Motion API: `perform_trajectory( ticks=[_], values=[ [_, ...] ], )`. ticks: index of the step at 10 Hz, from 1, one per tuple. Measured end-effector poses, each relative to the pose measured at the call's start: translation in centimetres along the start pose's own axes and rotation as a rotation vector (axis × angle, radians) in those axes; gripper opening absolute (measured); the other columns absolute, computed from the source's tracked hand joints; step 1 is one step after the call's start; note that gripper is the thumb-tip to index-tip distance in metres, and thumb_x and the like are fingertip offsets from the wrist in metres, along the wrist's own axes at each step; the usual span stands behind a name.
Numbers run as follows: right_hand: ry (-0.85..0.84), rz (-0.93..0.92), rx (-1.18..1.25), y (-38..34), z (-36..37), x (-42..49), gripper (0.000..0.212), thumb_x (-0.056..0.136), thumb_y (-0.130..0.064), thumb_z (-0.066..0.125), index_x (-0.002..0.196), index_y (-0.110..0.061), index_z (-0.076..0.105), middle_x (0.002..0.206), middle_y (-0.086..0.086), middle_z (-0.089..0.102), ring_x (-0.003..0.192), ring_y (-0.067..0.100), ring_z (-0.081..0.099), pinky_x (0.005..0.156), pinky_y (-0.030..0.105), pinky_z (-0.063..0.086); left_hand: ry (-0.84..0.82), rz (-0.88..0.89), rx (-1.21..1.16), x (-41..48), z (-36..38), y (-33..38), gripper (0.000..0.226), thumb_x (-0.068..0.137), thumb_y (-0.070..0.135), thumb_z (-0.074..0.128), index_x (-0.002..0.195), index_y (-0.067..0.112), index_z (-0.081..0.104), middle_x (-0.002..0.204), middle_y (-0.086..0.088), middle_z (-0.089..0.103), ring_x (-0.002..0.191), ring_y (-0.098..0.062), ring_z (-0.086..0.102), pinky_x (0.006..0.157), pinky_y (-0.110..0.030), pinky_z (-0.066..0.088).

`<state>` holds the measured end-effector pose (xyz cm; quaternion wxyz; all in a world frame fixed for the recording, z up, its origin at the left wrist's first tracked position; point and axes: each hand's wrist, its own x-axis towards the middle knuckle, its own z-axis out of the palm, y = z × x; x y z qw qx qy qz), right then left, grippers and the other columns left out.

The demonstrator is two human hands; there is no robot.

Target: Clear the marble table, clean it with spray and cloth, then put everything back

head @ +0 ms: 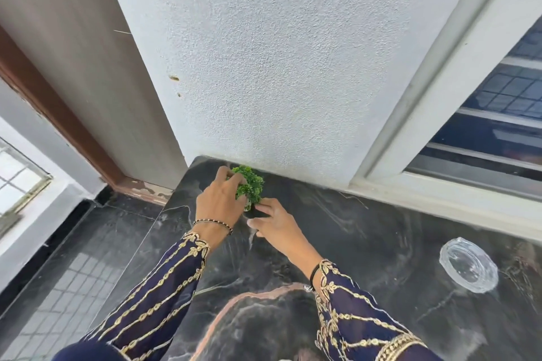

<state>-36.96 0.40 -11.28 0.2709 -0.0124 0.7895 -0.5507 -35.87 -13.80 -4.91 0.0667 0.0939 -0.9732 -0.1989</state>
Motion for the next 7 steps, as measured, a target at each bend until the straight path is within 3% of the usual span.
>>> perform_trajectory(
  ticks=[1,2,3,4,7],
  values=[
    [0.03,0.02,-0.019,0.2,-0.2,-0.6,0.063,0.088,-0.029,0.072,0.145,-0.023,0.044,0.141,-0.011,0.059,0.095,0.009,0.074,0.098,0.043,0.057,0.019,0.016,0.134,-0.7,-0.2,0.1,0.028,0.084,0.029,0.061,0.112,0.029,0.061,0.133,0.005,0.044,0.105,-0.021,0.057,0.057,-0.03,0.04],
    [0.052,0.021,-0.023,0.4,-0.5,-1.7,0.06,0.089,-0.028,0.072,0.143,-0.021,0.046,0.132,-0.011,0.061,0.096,0.016,0.074,0.096,0.044,0.058,0.084,0.077,0.256,-1.5,-0.4,0.1,0.03,0.078,0.031,0.068,0.108,0.029,0.064,0.134,-0.002,0.048,0.121,-0.024,0.047,0.06,-0.034,0.047],
    [0.078,0.021,-0.042,0.5,-1.1,-3.3,0.053,0.091,-0.028,0.072,0.138,-0.021,0.049,0.128,-0.012,0.063,0.096,0.016,0.074,0.095,0.043,0.059,0.144,0.189,0.357,-2.5,-0.6,0.3,0.031,0.069,0.027,0.073,0.099,0.022,0.069,0.13,-0.01,0.055,0.125,-0.03,0.048,0.083,-0.046,0.05],
    [0.097,0.02,-0.048,0.9,-1.7,-5.2,0.049,0.09,-0.03,0.072,0.135,-0.022,0.052,0.125,-0.013,0.064,0.095,0.015,0.074,0.093,0.042,0.06,0.219,0.305,0.381,-4.2,-0.6,1.1,0.027,0.071,0.023,0.07,0.098,0.02,0.068,0.13,-0.009,0.057,0.131,-0.029,0.046,0.103,-0.05,0.039],
    [0.188,-0.045,-0.115,3.4,-3.6,-13.6,0.037,0.092,-0.031,0.071,0.125,-0.022,0.059,0.124,-0.007,0.068,0.094,0.015,0.072,0.089,0.041,0.061,0.284,0.475,0.327,-12.1,0.2,4.4,0.015,0.074,0.024,0.064,0.088,0.021,0.069,0.118,-0.004,0.064,0.124,-0.024,0.054,0.1,-0.045,0.044]
  ],
)
